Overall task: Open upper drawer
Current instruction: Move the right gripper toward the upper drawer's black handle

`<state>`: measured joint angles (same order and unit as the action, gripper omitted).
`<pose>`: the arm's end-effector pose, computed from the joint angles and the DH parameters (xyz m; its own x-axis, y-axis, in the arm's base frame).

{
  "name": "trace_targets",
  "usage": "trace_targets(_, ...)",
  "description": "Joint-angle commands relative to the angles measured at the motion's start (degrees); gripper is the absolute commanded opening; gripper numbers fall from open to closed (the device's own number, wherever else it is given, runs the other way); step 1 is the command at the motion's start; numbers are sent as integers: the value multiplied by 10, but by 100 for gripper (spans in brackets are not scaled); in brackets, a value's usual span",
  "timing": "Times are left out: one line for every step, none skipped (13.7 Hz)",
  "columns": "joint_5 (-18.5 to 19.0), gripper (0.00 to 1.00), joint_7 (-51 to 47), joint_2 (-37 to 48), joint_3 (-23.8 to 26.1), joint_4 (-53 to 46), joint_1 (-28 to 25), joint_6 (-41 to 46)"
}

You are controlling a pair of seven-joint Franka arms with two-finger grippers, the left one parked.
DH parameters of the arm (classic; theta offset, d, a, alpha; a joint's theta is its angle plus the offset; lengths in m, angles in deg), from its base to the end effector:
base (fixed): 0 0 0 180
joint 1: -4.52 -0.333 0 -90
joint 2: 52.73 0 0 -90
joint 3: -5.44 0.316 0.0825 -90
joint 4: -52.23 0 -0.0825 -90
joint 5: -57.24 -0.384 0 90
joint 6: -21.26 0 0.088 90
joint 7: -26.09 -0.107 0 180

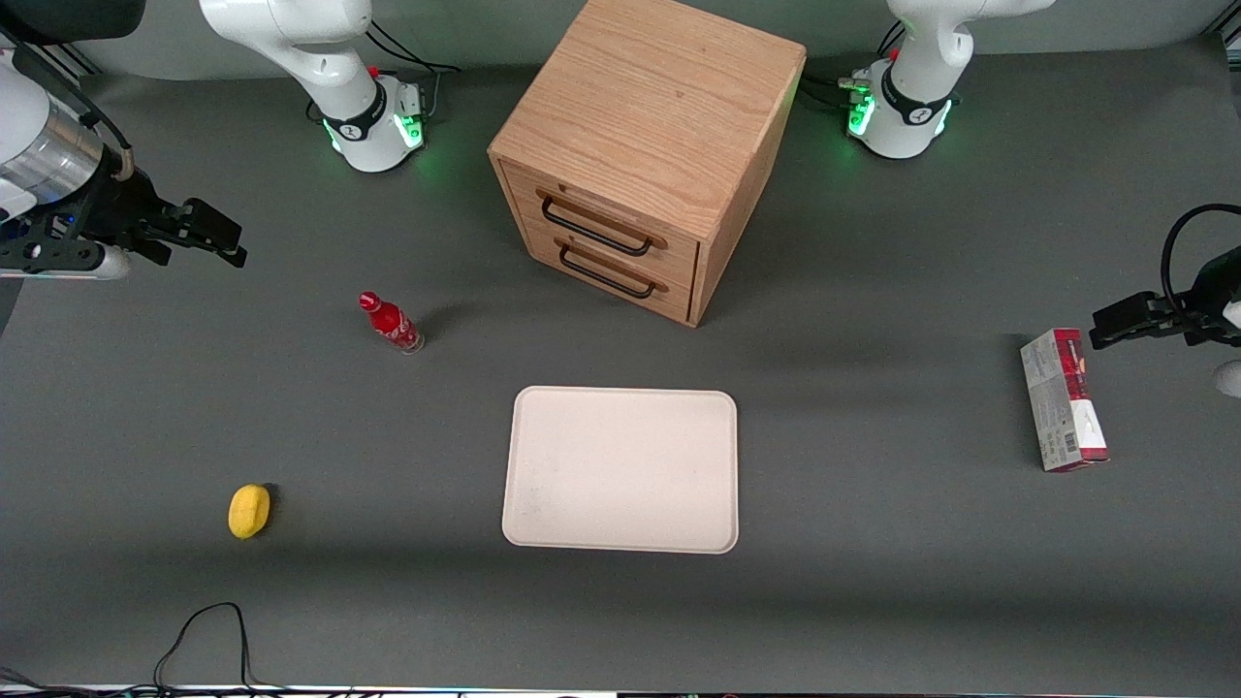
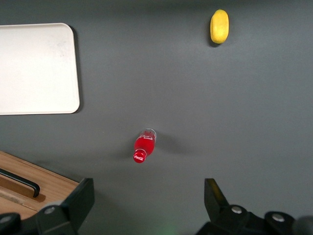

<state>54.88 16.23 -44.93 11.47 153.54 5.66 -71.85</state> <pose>0.5121 0.0515 0.6081 0.9959 -0.0899 -0.0122 -0.0902 -0.9956 -0.0251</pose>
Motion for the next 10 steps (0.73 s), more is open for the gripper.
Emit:
trace_targets(-9, 100, 8, -10, -5, -8, -4, -4)
trace_targets(-9, 100, 8, -17, -5, -16, -5, -4)
trace_targets(-9, 100, 8, -28, 0, -27, -7, -4)
trace_targets(-11, 100, 8, -42, 6, -41, -10, -4)
trace_targets(-12, 100, 7, -52, 26, -52, -13, -4)
trace_targets(-14, 100, 7, -56, 56, -59, -13, -4)
trace_targets(-15, 100, 0, -64, 91, -67, -13, -4)
trace_targets(-15, 100, -3, -74, 127, -83, -13, -4)
trace_targets(-15, 100, -5, -88, 159, -98, -14, -4)
trace_targets(-15, 100, -3, -101, 188, -114, -14, -4)
